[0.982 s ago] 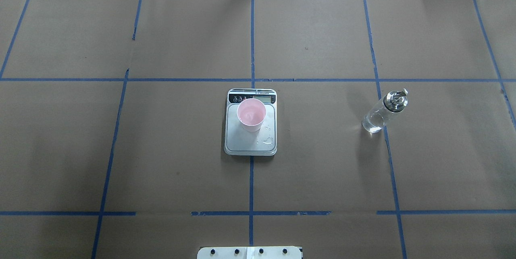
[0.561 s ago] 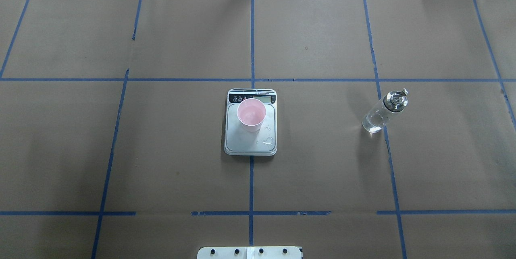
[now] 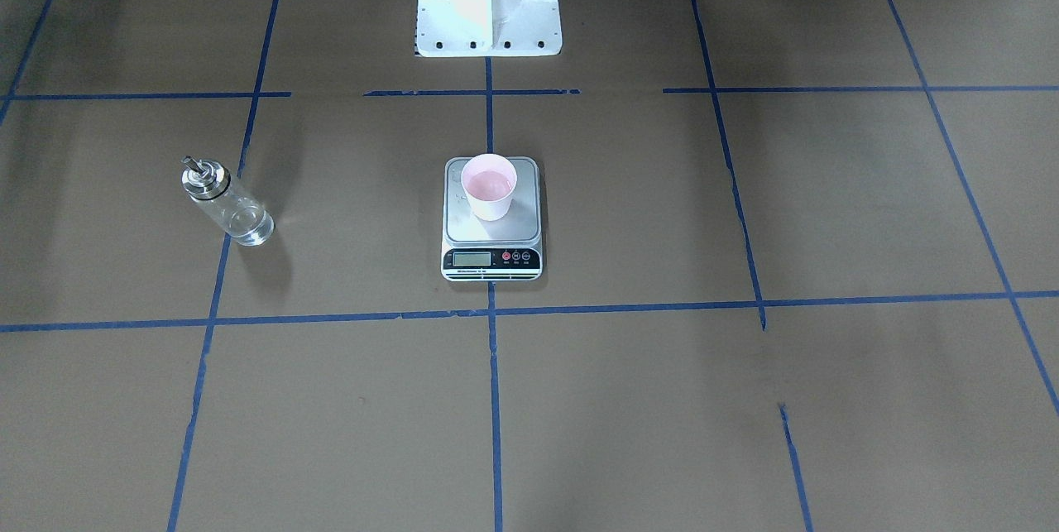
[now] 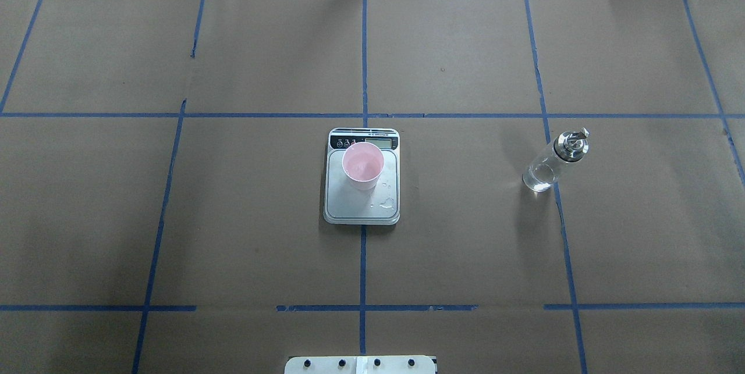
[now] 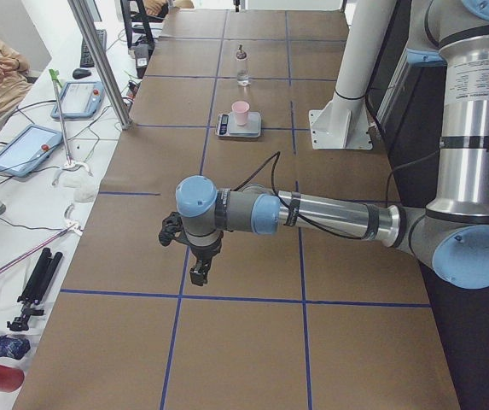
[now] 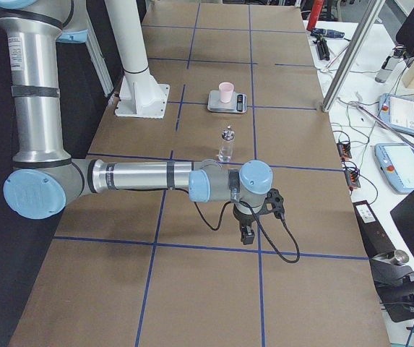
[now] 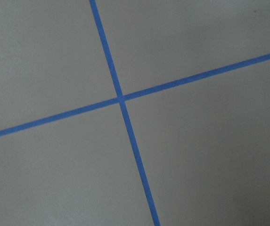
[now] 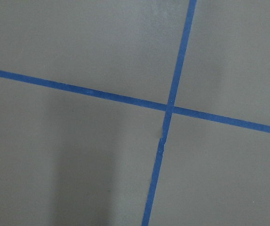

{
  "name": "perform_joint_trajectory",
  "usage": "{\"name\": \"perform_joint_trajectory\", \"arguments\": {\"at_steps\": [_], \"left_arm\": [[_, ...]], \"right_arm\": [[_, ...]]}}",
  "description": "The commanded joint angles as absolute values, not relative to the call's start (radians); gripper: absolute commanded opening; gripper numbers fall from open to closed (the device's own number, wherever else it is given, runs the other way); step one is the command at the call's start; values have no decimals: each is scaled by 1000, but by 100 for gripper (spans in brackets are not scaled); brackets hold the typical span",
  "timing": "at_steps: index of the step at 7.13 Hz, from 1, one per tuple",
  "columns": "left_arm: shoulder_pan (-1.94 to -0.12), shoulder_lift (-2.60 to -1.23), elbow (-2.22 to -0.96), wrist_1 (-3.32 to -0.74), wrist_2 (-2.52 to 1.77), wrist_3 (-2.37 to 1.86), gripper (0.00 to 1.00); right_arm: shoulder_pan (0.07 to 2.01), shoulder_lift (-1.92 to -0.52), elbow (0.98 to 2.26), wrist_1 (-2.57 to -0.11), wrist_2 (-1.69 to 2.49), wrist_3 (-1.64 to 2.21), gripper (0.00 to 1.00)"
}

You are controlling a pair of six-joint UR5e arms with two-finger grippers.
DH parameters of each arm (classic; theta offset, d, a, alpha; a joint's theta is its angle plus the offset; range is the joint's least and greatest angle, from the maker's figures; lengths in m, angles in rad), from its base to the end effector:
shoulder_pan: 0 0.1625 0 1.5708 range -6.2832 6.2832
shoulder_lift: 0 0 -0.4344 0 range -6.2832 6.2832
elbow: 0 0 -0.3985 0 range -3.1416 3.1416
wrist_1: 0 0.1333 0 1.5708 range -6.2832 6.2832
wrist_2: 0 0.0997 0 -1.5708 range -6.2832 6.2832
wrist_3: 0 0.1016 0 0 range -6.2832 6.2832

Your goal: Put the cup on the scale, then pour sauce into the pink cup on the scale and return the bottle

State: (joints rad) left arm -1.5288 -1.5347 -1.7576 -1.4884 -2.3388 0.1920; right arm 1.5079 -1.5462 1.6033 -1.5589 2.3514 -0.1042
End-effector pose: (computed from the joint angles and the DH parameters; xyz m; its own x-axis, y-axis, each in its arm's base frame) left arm -0.0424 -0.4850 0.6029 0.6955 0.2664 -0.6673 -0.1779 0.9637 0.1993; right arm 0.0294 -0.5158 0.6392 0.6957 -0.1961 0.6911 0.1358 0.9806 0.1416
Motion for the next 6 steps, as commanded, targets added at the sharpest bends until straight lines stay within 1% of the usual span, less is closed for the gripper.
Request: {"name": "perform_joint_trajectory", "arguments": {"at_steps": [1, 6], "left_arm": [[-1526, -1525, -1781, -1465, -2335, 189, 100], [-1528, -1534, -1793, -1465, -2335, 190, 100]], "right_arm": [[1508, -1537, 1606, -1562, 2358, -104, 100], [1509, -1548, 1612, -1557, 2367, -104, 100]]}}
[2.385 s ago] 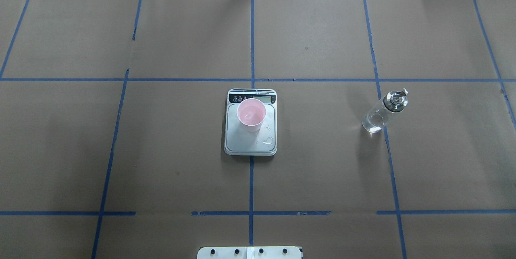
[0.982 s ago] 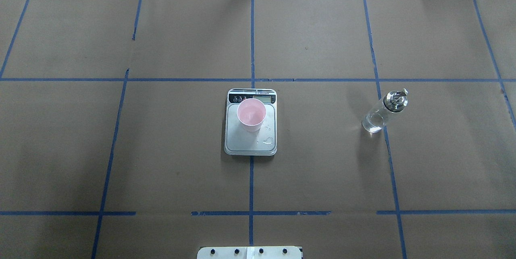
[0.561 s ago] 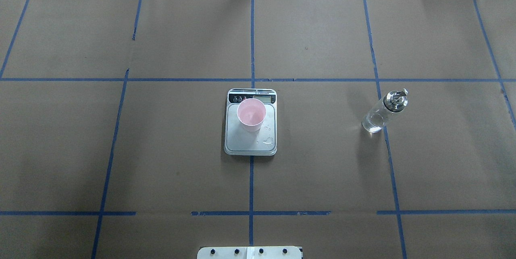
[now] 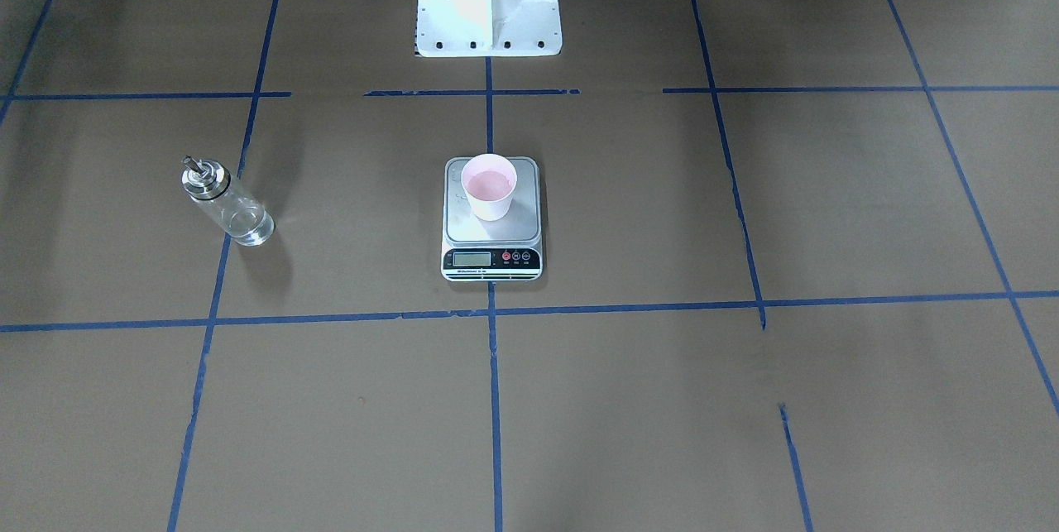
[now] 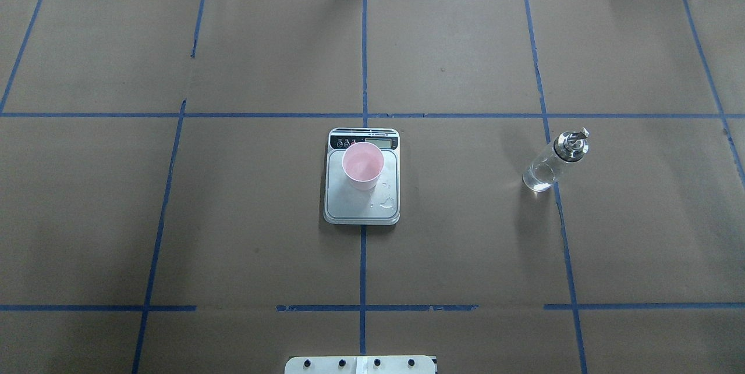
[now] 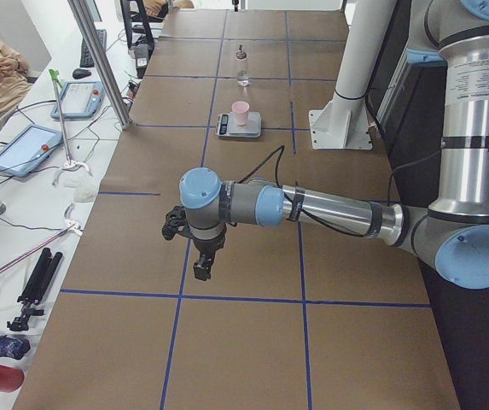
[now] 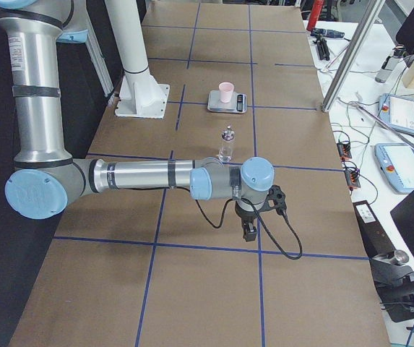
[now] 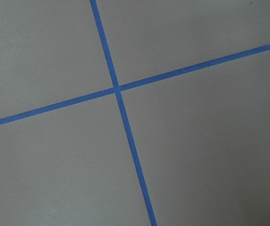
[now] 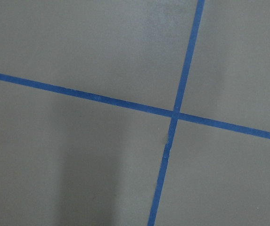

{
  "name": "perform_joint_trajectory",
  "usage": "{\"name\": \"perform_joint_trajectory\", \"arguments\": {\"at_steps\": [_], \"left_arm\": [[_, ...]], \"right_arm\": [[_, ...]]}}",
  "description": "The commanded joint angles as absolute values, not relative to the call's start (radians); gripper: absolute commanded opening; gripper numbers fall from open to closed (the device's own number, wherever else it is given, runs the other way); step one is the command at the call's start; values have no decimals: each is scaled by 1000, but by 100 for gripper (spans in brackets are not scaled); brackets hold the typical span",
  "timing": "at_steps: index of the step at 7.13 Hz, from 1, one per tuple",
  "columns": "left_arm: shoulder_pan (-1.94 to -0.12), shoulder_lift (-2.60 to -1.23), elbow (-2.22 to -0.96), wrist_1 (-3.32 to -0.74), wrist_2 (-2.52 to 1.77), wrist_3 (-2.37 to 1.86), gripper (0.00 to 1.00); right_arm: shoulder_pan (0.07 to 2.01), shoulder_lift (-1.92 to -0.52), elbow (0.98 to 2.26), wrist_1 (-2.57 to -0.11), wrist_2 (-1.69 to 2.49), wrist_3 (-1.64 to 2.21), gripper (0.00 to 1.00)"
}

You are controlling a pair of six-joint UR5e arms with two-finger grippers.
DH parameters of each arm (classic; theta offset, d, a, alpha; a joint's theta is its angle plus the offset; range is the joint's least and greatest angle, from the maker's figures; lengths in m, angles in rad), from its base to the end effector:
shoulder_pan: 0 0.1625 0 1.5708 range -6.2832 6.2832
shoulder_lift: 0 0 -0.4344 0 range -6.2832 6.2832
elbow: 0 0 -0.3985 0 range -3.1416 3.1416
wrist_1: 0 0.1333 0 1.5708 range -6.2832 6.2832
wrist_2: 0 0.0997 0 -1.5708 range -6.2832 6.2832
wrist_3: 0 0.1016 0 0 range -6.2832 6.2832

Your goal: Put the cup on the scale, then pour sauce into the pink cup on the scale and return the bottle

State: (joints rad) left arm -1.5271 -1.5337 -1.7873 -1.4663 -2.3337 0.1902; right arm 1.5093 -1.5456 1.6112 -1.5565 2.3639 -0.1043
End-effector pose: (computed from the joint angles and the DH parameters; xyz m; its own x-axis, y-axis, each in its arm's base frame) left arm -0.0420 -0.4832 0.5913 0.6987 0.2701 -0.6625 -0.1789 0.9625 0.2038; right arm 0.0292 -0.5164 0.6337 0.6867 -0.2029 0.6981 0.1335 0.9791 0.1533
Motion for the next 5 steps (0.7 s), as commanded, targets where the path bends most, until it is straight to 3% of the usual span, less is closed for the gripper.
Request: {"name": "perform_joint_trajectory", "arguments": {"at_steps": [1, 5], "left_arm": [[-1528, -1534, -1799, -1463, -2333, 190, 100], [-1528, -1540, -1821, -1457, -2339, 193, 100]], "right_arm": [[1509, -1548, 1612, -1562, 2368, -103, 100], [1509, -1548, 1606, -1560, 2370, -104, 100]]}}
